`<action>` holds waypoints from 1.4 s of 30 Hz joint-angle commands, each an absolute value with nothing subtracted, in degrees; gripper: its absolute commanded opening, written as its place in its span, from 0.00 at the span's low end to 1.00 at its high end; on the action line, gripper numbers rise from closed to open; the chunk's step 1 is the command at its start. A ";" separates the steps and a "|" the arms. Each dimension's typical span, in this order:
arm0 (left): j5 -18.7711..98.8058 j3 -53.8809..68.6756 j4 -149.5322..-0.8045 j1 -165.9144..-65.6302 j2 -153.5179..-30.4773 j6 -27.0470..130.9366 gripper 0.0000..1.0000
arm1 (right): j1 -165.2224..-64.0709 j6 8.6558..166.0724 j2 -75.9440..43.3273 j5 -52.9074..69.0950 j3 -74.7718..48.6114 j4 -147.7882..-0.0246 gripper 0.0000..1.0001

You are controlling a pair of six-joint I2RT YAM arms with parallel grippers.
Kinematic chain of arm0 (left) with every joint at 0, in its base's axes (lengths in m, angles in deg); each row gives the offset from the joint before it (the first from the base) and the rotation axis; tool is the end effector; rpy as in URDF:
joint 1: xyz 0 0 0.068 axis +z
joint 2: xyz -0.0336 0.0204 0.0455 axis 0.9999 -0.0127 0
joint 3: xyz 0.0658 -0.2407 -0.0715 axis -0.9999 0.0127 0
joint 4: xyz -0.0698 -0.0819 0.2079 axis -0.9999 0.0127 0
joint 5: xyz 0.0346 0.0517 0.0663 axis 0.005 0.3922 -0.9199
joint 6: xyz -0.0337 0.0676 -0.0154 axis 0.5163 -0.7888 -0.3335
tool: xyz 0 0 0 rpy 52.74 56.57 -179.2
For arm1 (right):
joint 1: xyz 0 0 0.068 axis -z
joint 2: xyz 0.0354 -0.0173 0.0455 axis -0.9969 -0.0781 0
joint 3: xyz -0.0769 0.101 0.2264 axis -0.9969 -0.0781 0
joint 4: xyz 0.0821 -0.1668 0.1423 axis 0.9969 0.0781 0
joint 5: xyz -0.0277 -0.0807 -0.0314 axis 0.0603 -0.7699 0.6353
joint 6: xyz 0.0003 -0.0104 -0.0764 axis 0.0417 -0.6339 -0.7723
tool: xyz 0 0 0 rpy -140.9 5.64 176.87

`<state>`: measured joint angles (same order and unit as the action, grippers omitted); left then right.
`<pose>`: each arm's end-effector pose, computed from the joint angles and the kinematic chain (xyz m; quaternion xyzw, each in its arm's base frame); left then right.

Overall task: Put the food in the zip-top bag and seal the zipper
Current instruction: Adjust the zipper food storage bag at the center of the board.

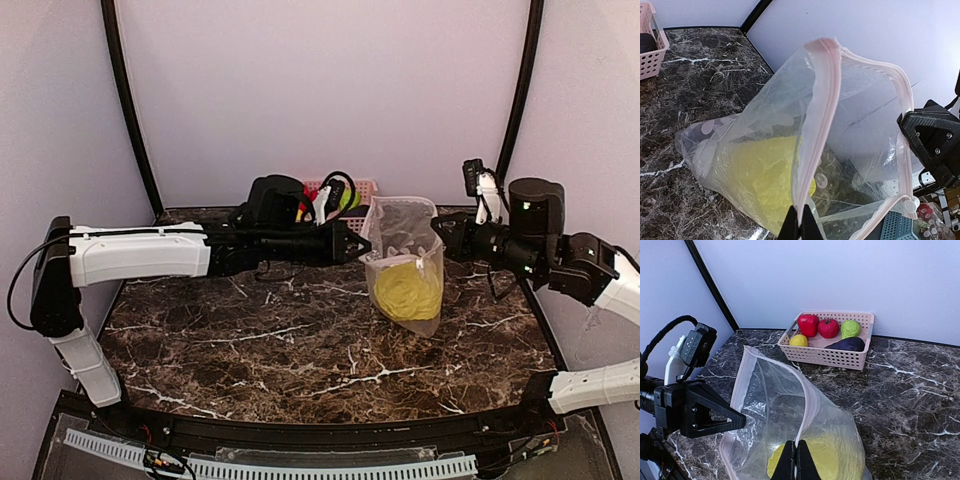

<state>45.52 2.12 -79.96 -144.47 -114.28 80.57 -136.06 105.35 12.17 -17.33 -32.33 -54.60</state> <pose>0.2213 -0.3460 0.3115 0.1753 0.7625 -0.5186 0.3448 0.1490 0.1496 0.3485 -0.0853 0.7905 0.2651 0.5455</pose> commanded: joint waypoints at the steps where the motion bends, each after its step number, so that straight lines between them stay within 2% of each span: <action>1: 49.34 -2.72 -79.02 -144.67 -117.76 78.70 0.01 | -135.79 102.46 13.70 -24.05 -28.58 -50.51 0.00; 7: 53.01 -7.03 -80.16 -144.65 -122.22 77.32 0.01 | -135.79 99.89 16.55 -27.42 -27.02 -48.58 0.00; 12: 51.51 -5.87 -78.83 -144.61 -120.94 75.40 0.01 | -135.84 99.78 16.05 -21.48 -28.69 -50.23 0.00; 21: 44.82 7.83 -74.78 -144.03 -103.55 72.62 0.01 | -136.01 103.96 10.51 -6.81 -33.51 -58.99 0.00; 28: 35.03 5.09 -51.80 -143.56 -88.38 65.57 0.01 | -138.08 109.84 2.33 3.72 -31.36 -69.02 0.00; 35: 29.90 -6.82 -28.15 -140.12 -85.22 58.68 0.01 | -140.67 118.47 -10.86 9.75 -27.44 -77.12 0.00; 41: 33.27 -3.52 -24.33 -134.53 -85.67 55.57 0.01 | -140.71 118.97 -19.75 11.60 -23.97 -73.49 0.00; 42: 33.66 -1.70 -24.61 -133.46 -85.74 54.76 0.01 | -140.67 118.15 -19.93 10.69 -23.54 -72.01 0.05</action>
<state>32.75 -5.66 -30.83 -136.71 -85.69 59.04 -140.87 117.63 -17.70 10.54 -25.47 -75.93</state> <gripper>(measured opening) 0.008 0.005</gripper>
